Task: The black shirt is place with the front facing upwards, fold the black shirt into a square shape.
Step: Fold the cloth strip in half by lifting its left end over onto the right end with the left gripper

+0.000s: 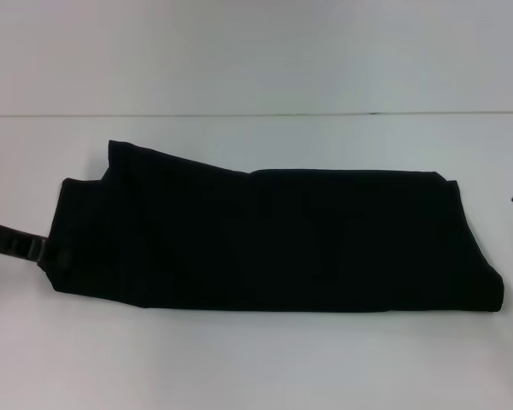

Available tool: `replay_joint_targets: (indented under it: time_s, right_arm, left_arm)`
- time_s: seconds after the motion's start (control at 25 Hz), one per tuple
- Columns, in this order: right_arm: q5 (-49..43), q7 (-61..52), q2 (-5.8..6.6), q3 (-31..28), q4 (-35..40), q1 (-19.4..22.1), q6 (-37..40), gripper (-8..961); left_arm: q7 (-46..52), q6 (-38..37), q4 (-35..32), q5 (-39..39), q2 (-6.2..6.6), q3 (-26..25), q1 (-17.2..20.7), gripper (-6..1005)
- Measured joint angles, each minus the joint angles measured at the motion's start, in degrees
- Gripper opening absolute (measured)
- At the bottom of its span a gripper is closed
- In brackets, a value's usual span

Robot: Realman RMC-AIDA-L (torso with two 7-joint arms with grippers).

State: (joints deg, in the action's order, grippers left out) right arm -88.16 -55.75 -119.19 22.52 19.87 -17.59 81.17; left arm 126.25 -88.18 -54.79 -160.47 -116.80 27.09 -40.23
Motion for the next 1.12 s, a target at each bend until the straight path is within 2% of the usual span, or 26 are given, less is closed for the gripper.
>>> replay_joint_targets:
  time_s: [0.32, 0.6, 0.8, 1.12]
  right_arm:
    - [-1.68, -0.21, -0.38, 0.42, 0.00, -2.17, -0.91, 761]
    - [-1.75, -0.38, -0.36, 0.60, -0.36, -2.91, -1.39, 760]
    - [-1.75, -0.40, -0.34, 0.60, -0.50, -2.97, -1.43, 760]
    - [-1.75, -0.05, -0.36, 0.97, -0.63, -3.32, -1.72, 760]
  left_arm:
    - [0.20, 4.08, 1.06, -1.43, -0.46, 1.91, 0.50, 90]
    - [0.30, 6.21, -1.30, -1.99, -0.60, 1.73, 1.67, 93]
    - [0.68, 8.05, -1.32, -3.28, -0.71, 1.80, 2.63, 196]
    - [2.70, 2.83, -1.58, -3.34, 0.11, 1.70, 3.14, 447]
